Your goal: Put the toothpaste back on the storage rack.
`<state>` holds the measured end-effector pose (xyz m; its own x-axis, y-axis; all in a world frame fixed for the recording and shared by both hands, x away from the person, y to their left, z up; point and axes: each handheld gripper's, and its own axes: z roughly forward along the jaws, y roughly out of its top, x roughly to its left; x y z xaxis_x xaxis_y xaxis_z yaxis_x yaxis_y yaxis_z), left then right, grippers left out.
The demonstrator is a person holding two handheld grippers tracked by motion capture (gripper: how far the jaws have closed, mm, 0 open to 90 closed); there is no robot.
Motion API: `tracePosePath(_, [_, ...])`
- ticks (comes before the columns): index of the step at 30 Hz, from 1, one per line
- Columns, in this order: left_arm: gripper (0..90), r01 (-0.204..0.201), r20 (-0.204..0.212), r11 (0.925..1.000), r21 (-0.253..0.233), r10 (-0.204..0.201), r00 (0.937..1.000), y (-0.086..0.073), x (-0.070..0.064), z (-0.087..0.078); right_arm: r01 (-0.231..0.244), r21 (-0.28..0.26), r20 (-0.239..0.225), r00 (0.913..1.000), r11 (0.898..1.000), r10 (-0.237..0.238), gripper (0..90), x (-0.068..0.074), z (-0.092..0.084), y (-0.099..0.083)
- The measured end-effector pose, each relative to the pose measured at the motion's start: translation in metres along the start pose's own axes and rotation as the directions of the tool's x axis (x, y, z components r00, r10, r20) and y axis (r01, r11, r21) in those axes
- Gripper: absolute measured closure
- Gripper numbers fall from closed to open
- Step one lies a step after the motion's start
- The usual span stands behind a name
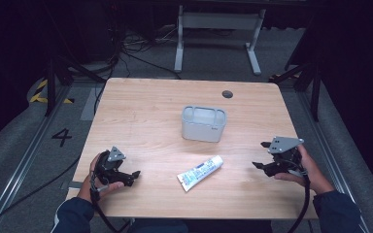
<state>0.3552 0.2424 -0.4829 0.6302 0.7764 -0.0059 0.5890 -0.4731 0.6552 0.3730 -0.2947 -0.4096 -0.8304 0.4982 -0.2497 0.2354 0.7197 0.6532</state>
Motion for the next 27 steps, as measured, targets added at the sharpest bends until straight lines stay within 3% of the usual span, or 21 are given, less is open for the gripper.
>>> tracePosePath(7, [0.5, -0.003, 0.0, 1.0, -0.001, 0.003, 1.0, 0.0, 0.0, 0.0, 0.08, 0.021, -0.029, 0.9965, 0.997, -0.079, 26.2, 0.008, 0.009, 0.024])
tracePosePath(10, [0.5, -0.001, 0.0, 1.0, 0.001, 0.001, 1.0, 0.0, 0.0, 0.0, 0.131, 0.052, -0.055, 0.9903, 0.99, -0.128, 27.6, 0.015, 0.015, 0.038])
tracePosePath(12, [0.5, 0.0, 0.001, 1.0, -0.001, 0.0, 1.0, 0.0, 0.0, 0.0, 0.175, 0.058, -0.072, 0.9827, 0.983, -0.17, 27.6, 0.021, 0.019, 0.049])
tracePosePath(14, [0.5, -0.007, -0.002, 1.0, -0.003, 0.007, 1.0, 0.0, 0.001, 0.0, 0.186, 0.06, -0.083, 0.9799, 0.981, -0.181, 27.6, 0.023, 0.021, 0.053])
tracePosePath(16, [0.5, -0.022, -0.005, 0.9998, -0.003, 0.022, 0.9997, 0.0, 0.001, 0.0, 0.231, 0.065, -0.116, 0.9679, 0.971, -0.223, 27.6, 0.029, 0.027, 0.065])
tracePosePath(19, [0.5, -0.021, -0.005, 0.9998, -0.003, 0.021, 0.9998, 0.0, 0.001, 0.0, 0.253, 0.064, -0.135, 0.9608, 0.965, -0.242, 27.6, 0.032, 0.03, 0.07])
tracePosePath(20, [0.5, -0.02, -0.005, 0.9998, -0.002, 0.02, 0.9998, 0.0, 0.001, 0.0, 0.278, 0.069, -0.148, 0.9527, 0.958, -0.266, 27.7, 0.036, 0.036, 0.075])
tracePosePath(23, [0.5, -0.02, -0.004, 0.9998, -0.003, 0.02, 0.9998, 0.0, 0.001, 0.0, 0.297, 0.068, -0.163, 0.945, 0.952, -0.283, 27.7, 0.042, 0.04, 0.081])
tracePosePath(24, [0.5, 0.001, 0.008, 1.0, 0.005, -0.001, 1.0, -0.001, 0.0, -0.001, 0.297, 0.068, -0.163, 0.945, 0.952, -0.283, 27.7, 0.042, 0.04, 0.081])
tracePosePath(27, [0.5, -0.01, 0.002, 1.0, 0.0, 0.01, 1.0, -0.001, 0.0, -0.001, 0.326, 0.069, -0.187, 0.9325, 0.943, -0.309, 27.7, 0.047, 0.046, 0.087])
